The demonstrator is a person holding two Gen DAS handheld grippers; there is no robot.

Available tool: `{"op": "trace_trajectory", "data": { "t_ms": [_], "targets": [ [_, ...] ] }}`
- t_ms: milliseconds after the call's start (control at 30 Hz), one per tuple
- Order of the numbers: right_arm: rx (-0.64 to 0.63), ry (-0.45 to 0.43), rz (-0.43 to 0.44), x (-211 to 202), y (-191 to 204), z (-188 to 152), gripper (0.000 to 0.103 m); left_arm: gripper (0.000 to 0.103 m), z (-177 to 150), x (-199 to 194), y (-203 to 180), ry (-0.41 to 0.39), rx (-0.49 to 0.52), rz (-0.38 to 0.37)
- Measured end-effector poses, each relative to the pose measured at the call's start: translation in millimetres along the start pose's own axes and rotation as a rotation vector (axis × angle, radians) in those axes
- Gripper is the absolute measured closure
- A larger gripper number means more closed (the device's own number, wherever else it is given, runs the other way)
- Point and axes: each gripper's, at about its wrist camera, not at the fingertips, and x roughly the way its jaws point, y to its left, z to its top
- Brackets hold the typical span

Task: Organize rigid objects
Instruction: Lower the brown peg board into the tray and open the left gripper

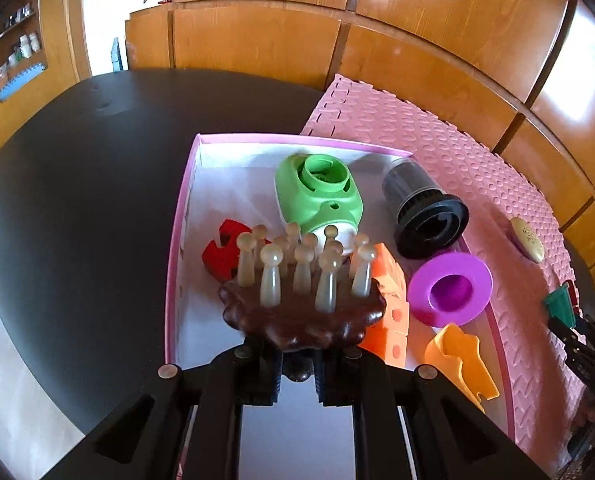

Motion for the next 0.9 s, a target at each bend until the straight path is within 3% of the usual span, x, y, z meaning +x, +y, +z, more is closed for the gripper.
{"op": "trace_trajectory", "data": {
  "t_ms": [133, 300, 500, 567, 600, 633, 700, 800, 900],
  "targets": [
    [0.039, 0.013, -0.009, 2.3, -6.4, 0.9, 0.041, 0.074, -5.6, -7.0, 2.5, -0.015, -0.002, 0.008],
    [0.050, 0.023, -0.007, 3.3, -7.1, 3.3, 0.041, 0.065, -12.5, -21.4, 8.2, -0.040, -0.020, 0.001],
    [-0.021, -0.013, -0.003, 3.3, 13.3, 4.1, 0.041, 0.063, -23.0, -41.2, 7.7, -0.084, -0.018, 0.025],
    [-0.045, -0.028, -0.018, 2.8, 18.1, 4.0, 0.044, 0.063, -26.1, -49.3, 5.3, -0.106, -0.008, 0.039],
    [-0.048, -0.027, -0.009, 2.8, 18.5, 4.1, 0.050, 0.063, -27.1, -53.2, 4.2, -0.117, -0.003, 0.046],
    [-0.045, -0.021, 0.029, 2.8, 18.7, 4.5, 0.063, 0.062, -27.7, -56.8, 3.1, -0.127, 0.000, 0.055],
    [-0.058, -0.018, 0.042, 1.9, 23.1, 3.9, 0.074, 0.062, -28.6, -64.1, 1.1, -0.148, 0.004, 0.071],
    [-0.072, -0.027, 0.028, 1.8, 26.0, 2.7, 0.074, 0.062, -29.6, -73.8, -1.5, -0.176, 0.011, 0.084],
    [-0.024, -0.017, 0.067, 3.5, 18.3, 2.4, 0.074, 0.061, -30.8, -80.2, -4.1, -0.195, 0.026, 0.095]
  ]
}}
